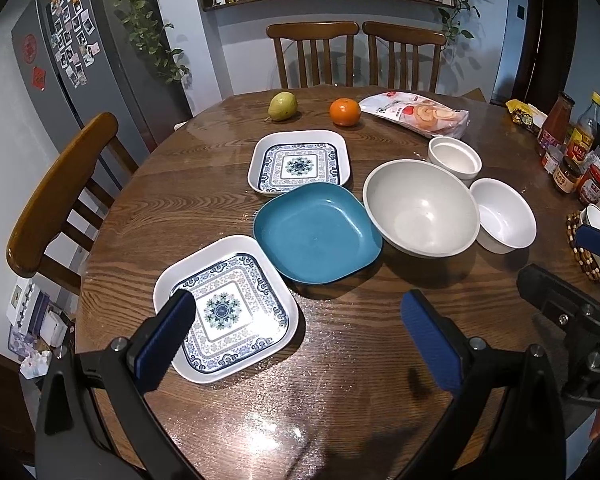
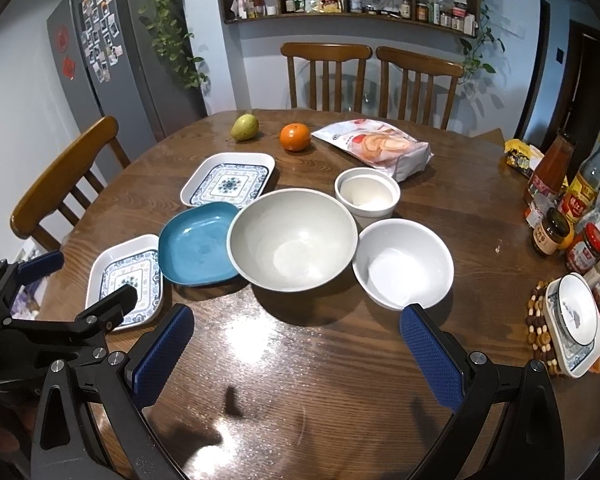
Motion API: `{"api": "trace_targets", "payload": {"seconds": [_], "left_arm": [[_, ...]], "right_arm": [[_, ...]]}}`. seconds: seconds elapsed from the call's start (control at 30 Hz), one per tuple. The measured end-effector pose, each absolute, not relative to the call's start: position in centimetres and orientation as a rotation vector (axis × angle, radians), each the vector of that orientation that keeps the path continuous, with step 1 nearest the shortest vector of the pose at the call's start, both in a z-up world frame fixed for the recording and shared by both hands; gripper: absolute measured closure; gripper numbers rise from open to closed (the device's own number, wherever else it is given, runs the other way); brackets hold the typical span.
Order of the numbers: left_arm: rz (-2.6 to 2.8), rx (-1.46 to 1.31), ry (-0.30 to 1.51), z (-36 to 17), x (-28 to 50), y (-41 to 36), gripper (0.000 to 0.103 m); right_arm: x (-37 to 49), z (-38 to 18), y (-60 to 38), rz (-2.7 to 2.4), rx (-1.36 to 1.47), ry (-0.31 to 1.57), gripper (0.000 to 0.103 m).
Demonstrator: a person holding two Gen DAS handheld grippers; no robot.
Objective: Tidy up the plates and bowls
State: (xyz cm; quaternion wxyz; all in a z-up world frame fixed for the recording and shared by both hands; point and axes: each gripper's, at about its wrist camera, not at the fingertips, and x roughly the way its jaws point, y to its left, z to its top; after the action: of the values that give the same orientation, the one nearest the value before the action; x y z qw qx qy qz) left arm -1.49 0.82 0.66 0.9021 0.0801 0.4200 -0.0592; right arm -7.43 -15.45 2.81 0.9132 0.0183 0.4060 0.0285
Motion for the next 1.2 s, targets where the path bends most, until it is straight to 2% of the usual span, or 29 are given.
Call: {"api": "trace_targets", "payload": {"seconds": [0.83,1.2], "left_arm": [[-0.109,0.048,0.892,-0.2,-1.4,5.2,0.001],[-0.063,-0.032,0.939,-1.6,-0.8,9.5,0.001]], "right_arm": [[-7.0,2.2,-11.0,0.217,0.015,0.866,0.0],[-6.2,0.6,-7.5,0.308,0.009,0.923,0.0]]}}
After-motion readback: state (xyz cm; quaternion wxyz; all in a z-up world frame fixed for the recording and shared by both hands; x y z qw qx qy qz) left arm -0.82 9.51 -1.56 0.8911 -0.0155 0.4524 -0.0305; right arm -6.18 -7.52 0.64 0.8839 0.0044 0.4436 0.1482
